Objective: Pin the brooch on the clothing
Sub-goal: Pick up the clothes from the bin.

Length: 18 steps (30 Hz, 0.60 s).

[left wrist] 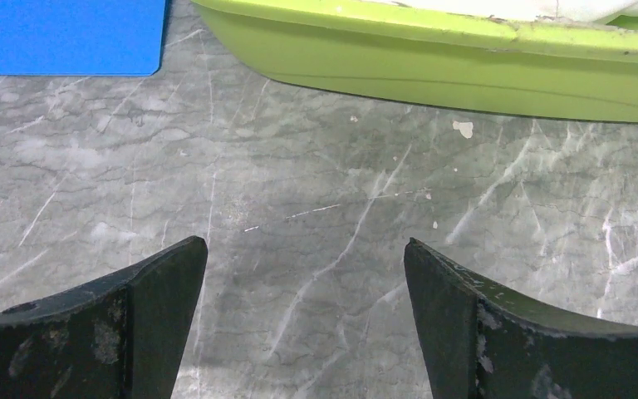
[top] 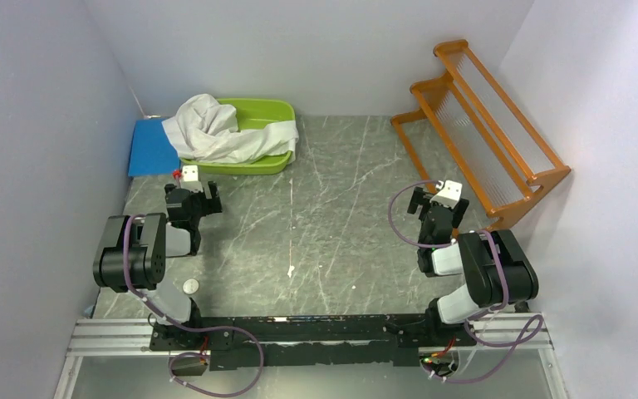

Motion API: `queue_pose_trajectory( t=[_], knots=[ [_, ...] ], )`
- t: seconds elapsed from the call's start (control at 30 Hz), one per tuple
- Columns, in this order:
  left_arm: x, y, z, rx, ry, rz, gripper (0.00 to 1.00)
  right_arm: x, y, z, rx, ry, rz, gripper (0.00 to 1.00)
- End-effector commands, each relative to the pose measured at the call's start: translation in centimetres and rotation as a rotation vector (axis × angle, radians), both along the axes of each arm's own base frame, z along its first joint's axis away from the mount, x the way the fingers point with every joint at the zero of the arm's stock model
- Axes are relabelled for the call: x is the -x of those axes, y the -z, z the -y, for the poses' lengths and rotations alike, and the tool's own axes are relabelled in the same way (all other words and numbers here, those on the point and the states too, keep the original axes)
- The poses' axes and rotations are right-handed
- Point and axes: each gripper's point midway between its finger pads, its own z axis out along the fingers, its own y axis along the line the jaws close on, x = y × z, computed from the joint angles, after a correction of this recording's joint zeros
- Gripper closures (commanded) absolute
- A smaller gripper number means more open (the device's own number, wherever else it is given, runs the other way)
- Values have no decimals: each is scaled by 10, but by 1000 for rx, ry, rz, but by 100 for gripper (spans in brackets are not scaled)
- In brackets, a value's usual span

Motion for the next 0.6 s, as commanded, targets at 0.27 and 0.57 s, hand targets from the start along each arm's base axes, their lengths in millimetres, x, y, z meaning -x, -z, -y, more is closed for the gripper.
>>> queue_pose_trajectory(
  t=[0.27, 0.57],
  knots=[
    [-1, -4, -3, -5, -10, 17, 6, -7, -20, 3, -14, 18, 77, 0],
    [0, -3, -3, -4, -9, 16, 6, -2, -46, -17, 52, -104, 100, 0]
  ],
)
